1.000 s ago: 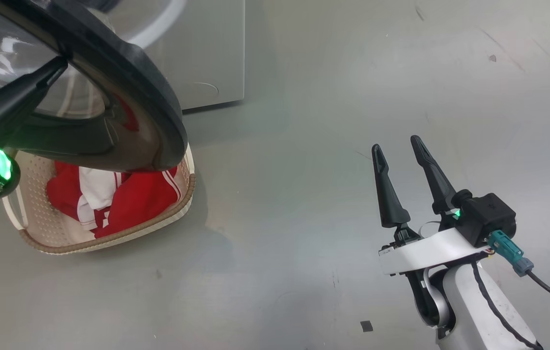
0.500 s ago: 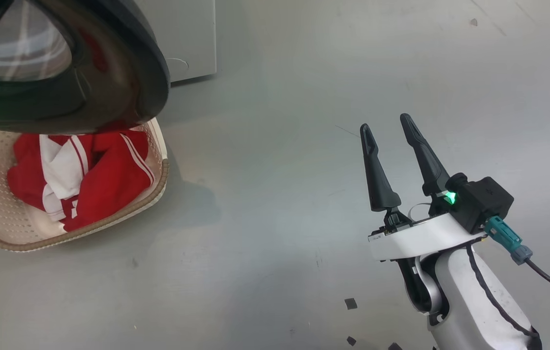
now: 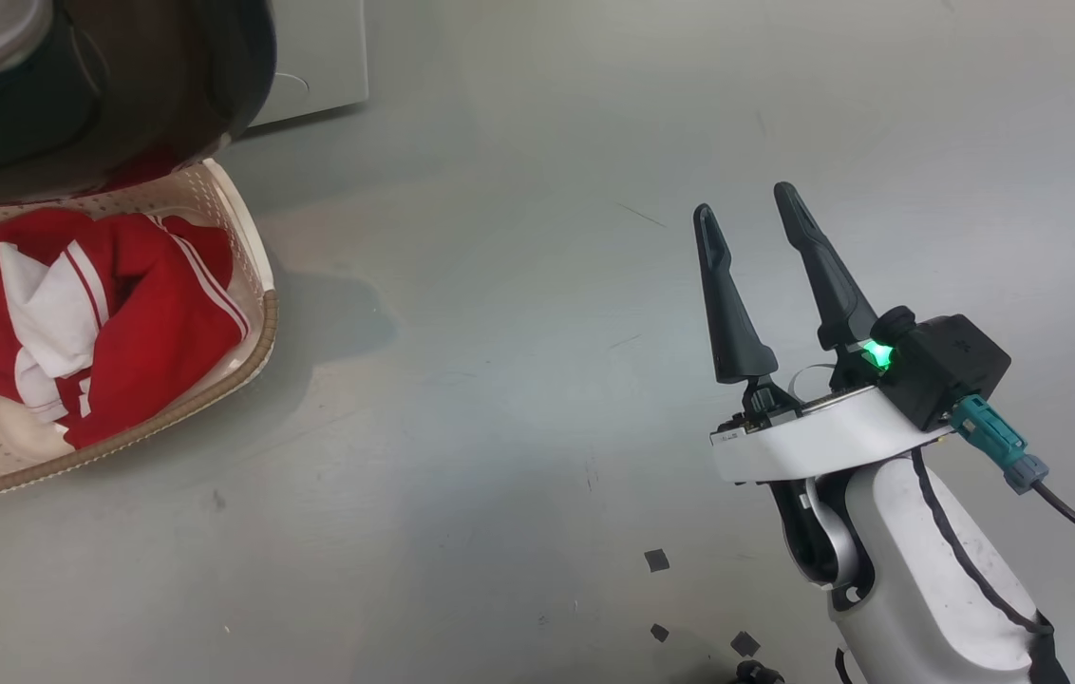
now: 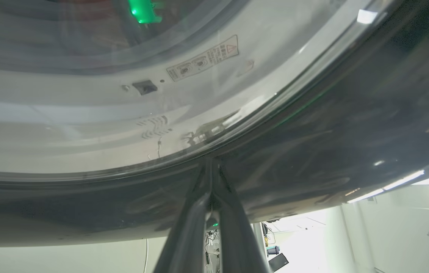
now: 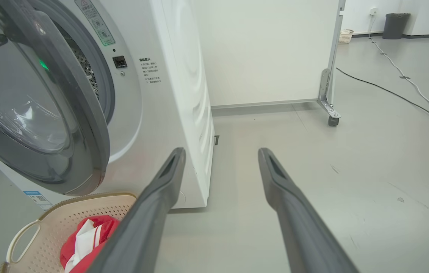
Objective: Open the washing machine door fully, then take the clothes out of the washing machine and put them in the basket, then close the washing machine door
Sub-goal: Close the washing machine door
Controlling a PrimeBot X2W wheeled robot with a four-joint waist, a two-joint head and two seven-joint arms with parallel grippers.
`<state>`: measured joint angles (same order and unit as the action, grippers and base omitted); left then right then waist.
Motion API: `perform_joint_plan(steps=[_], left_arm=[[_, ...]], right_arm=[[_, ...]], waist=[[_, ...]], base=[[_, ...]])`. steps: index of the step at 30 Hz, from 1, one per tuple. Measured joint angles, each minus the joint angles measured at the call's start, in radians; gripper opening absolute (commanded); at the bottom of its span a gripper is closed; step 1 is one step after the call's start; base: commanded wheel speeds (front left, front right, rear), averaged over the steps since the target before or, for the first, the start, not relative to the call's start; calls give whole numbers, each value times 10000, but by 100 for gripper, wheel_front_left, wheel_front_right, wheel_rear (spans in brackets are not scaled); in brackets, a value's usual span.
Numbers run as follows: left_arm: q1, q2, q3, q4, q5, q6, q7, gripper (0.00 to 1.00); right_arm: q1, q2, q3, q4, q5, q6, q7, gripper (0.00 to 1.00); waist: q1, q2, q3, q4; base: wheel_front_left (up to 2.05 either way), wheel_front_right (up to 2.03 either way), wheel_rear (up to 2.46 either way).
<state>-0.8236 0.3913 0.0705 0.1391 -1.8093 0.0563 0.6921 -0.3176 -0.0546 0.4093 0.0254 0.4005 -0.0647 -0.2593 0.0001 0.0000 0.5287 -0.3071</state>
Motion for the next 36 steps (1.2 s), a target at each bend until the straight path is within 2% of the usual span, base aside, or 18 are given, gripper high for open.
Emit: perform_joint_plan(steps=[10,16,21,29,36], left_arm=[[-410,-84,-161,788,359,-313,-171,0],[-413,-343,-280,1124,328,-671,-140,0],[-312,-560,-213,1344,173,-1149,-65,0],[804,-897,307,1691,-228,-1584,-173,0],[2054,-1300,579,1756,-282,-1716,-512,0]], right_arm=[[-57,2,-94,35,40,-132,0,100],[-65,4,-167,127,35,-184,0,100],[-65,4,-234,259,17,-186,0,100],[-27,0,-408,550,-171,-186,0,100],[178,-6,-533,844,-263,-167,0,100]], waist=[[0,0,103,-44],[-1,0,-11,150],[-1,0,-192,366],[-1,0,-642,773],[-1,0,-1165,1164]], base=[[0,0,0],[0,0,0],[0,0,0],[0,0,0],[0,0,0]])
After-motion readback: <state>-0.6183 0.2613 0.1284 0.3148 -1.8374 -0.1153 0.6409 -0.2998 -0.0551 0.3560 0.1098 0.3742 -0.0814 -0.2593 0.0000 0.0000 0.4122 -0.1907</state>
